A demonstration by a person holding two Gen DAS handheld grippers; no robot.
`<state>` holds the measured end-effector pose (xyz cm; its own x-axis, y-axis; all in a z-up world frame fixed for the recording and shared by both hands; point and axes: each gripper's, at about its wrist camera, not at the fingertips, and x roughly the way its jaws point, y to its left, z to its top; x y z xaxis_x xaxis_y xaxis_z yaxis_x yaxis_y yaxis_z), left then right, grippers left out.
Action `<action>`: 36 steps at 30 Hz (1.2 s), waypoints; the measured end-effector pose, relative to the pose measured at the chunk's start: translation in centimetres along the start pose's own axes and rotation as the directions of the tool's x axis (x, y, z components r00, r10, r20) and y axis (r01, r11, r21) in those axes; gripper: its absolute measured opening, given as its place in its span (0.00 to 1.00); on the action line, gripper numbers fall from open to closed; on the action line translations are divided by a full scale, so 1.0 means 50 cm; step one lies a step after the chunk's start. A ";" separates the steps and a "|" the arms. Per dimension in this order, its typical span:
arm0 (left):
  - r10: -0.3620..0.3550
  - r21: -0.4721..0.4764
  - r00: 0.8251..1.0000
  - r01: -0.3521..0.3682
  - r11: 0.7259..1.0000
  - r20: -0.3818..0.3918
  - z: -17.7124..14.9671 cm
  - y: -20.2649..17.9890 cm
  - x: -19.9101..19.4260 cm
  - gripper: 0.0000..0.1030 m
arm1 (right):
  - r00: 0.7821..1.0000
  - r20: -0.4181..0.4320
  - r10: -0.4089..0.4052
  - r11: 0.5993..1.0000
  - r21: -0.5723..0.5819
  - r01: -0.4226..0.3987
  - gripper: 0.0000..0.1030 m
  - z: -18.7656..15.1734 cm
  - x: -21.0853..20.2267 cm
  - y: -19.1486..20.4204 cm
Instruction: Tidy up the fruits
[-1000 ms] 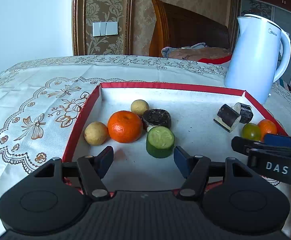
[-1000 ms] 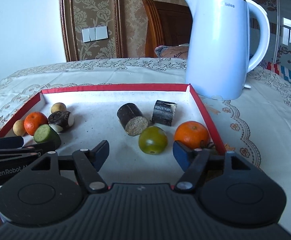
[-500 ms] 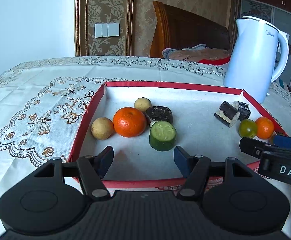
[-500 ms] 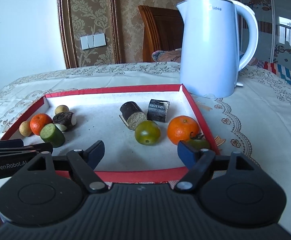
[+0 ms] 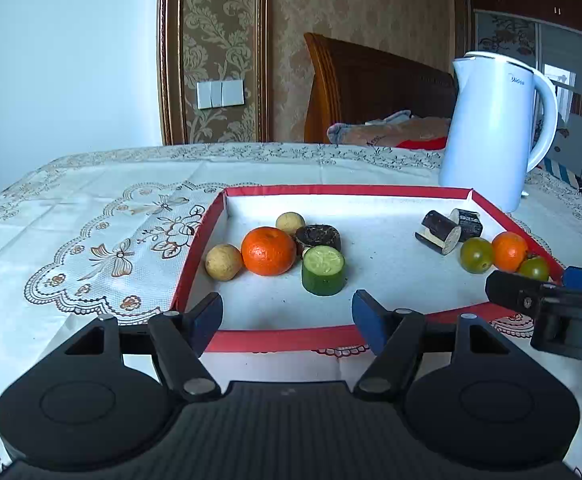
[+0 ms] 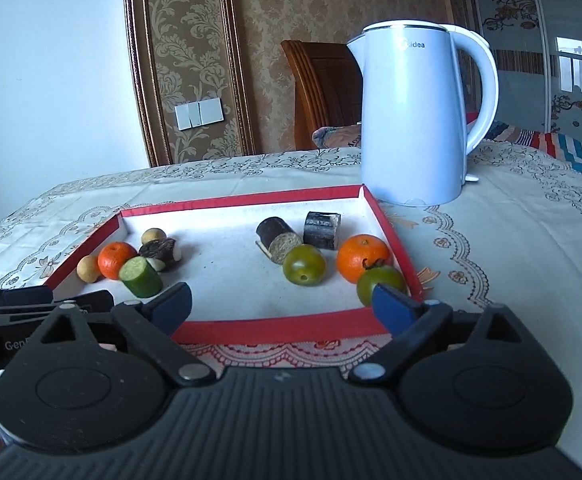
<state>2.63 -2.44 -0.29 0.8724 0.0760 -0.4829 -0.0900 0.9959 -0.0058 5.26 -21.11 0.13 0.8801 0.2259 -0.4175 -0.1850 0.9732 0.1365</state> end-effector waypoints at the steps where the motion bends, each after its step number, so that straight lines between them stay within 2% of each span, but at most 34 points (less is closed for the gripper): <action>1: -0.005 -0.002 1.000 0.005 1.000 -0.001 -0.001 0.001 -0.004 0.70 | 1.000 0.000 0.001 1.000 -0.004 -0.001 0.96 -0.002 -0.004 0.001; 7: -0.011 0.034 1.000 0.011 0.999 0.002 -0.009 -0.009 -0.015 0.76 | 1.000 -0.006 -0.006 1.000 -0.025 0.005 0.99 -0.018 -0.020 0.007; 17: -0.035 0.009 0.999 0.035 0.999 0.000 -0.007 -0.003 -0.018 0.76 | 1.000 -0.005 -0.001 1.000 -0.001 0.001 1.00 -0.018 -0.020 0.001; 36: -0.042 0.017 0.999 0.042 0.999 0.001 -0.008 -0.007 -0.017 0.76 | 1.000 -0.029 0.001 1.000 0.015 0.000 1.00 -0.019 -0.014 -0.004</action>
<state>1.72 -2.87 -0.20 0.8760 0.0339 -0.4812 -0.0449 0.9989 -0.0113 4.27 -21.42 -0.47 0.8668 0.2279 -0.4434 -0.1788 0.9723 0.1502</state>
